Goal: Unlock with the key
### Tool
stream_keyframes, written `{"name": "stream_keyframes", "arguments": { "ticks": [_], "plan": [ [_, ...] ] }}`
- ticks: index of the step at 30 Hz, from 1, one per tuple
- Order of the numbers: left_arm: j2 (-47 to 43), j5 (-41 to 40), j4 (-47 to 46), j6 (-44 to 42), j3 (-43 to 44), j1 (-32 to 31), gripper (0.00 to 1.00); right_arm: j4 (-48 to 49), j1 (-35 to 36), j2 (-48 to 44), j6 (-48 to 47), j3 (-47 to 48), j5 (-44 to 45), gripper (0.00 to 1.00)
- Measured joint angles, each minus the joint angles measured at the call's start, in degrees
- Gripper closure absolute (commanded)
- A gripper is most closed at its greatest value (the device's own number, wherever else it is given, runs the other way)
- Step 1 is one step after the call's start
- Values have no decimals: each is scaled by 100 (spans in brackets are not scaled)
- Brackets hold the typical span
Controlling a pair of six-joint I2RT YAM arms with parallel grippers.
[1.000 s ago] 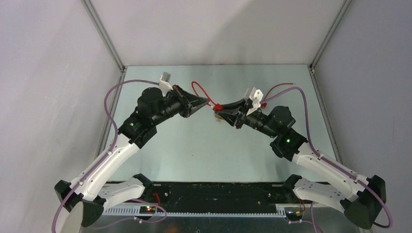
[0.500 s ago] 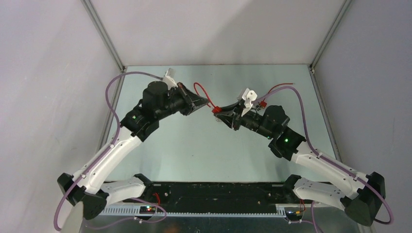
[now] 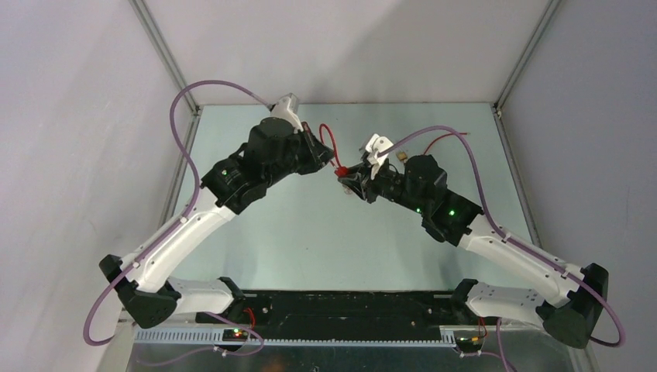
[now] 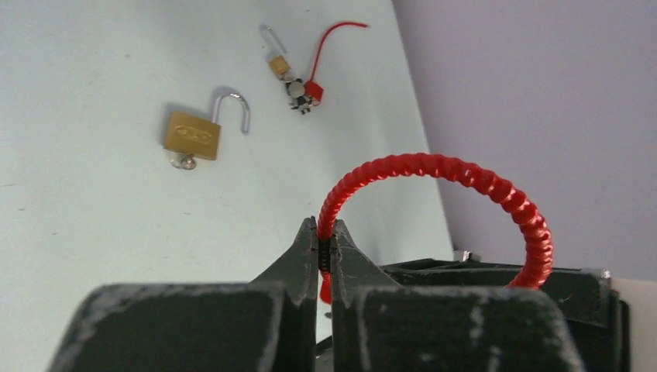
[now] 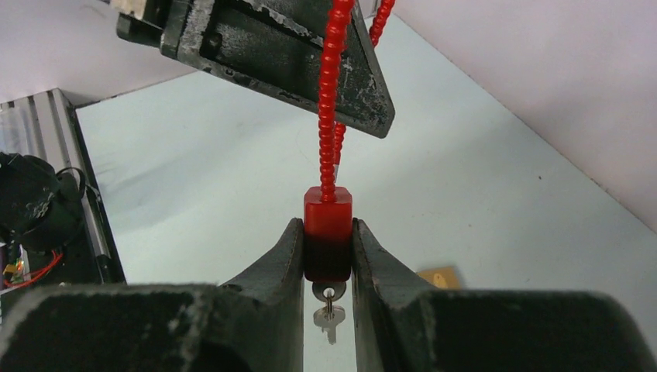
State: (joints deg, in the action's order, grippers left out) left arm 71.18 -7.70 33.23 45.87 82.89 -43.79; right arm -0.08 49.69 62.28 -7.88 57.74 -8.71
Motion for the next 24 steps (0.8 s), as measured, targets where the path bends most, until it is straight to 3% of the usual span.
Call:
{"name": "stream_keyframes", "arguments": {
  "ticks": [3,8,12,14,15,16,17,19,24],
  "plan": [
    [4,-232,181,-310,83,-92,100,-256,-2,46,-46,122,-22,100],
    [-87,-1266,258,-999,175,125,100,-1189,-76,74,-81,140,-74,100],
    [-142,-1488,352,-1268,179,96,96,-1220,-210,13,-74,140,-149,100],
    [-142,-1604,385,-1377,179,94,75,-1202,-240,0,-48,140,-175,100],
    [-142,-1674,398,-1436,179,94,49,-1200,-267,0,-11,140,-199,100],
    [-144,-1770,398,-1510,179,96,38,-1200,-310,0,39,127,-219,100],
    [-153,-1853,374,-1600,157,98,21,-1211,-382,-15,118,90,-232,100],
    [-236,-1985,278,-1683,28,107,4,-1259,-549,-66,240,-22,-221,100],
    [-890,-2129,149,-1696,-850,129,0,-1384,-1084,-190,619,-254,-214,100]
  ]
}}
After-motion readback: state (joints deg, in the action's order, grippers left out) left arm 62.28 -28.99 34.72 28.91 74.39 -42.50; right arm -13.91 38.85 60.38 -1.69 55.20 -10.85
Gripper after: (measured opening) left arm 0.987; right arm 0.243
